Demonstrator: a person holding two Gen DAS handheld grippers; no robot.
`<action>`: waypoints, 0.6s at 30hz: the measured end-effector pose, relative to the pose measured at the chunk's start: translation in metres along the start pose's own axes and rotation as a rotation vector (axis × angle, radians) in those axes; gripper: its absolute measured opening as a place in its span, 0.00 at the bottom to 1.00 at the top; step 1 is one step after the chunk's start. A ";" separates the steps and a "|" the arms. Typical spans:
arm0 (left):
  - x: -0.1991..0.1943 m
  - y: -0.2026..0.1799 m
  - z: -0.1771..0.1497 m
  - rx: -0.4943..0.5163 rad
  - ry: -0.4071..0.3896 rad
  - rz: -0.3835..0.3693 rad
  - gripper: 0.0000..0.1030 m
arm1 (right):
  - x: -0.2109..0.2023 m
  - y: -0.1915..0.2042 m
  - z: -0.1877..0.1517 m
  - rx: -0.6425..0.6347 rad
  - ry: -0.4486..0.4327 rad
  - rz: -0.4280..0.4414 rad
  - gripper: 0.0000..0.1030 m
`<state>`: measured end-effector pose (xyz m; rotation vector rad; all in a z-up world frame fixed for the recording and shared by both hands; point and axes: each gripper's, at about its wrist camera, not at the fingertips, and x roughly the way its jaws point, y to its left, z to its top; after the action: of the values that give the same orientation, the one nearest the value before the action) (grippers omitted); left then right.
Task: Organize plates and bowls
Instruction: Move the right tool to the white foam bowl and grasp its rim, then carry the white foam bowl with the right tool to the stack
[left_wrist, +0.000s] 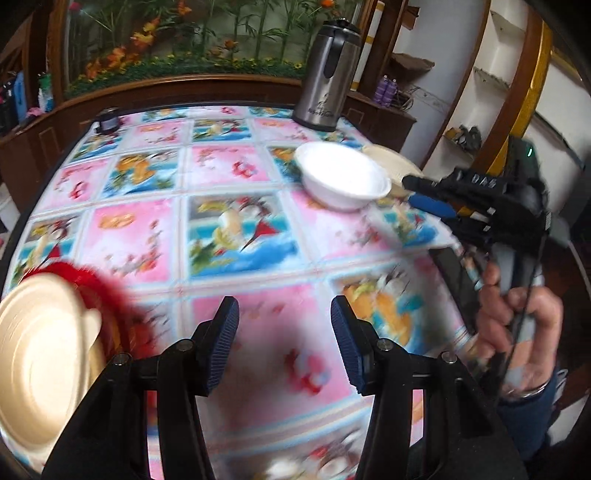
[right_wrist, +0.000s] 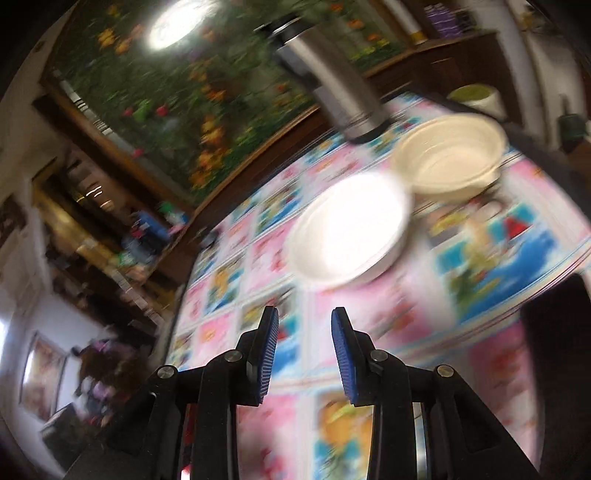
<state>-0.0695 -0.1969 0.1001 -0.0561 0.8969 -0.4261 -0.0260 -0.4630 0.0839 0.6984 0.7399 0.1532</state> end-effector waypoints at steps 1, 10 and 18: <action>0.003 -0.002 0.009 -0.008 -0.003 -0.010 0.49 | 0.002 -0.006 0.008 0.024 -0.010 -0.015 0.32; 0.057 -0.008 0.089 -0.060 0.017 -0.016 0.49 | 0.035 -0.045 0.045 0.082 -0.097 -0.075 0.32; 0.129 0.008 0.142 -0.173 0.078 -0.046 0.49 | 0.043 -0.053 0.045 0.104 -0.071 -0.076 0.32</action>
<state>0.1131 -0.2571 0.0913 -0.2200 1.0095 -0.3952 0.0297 -0.5116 0.0500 0.7698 0.7090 0.0199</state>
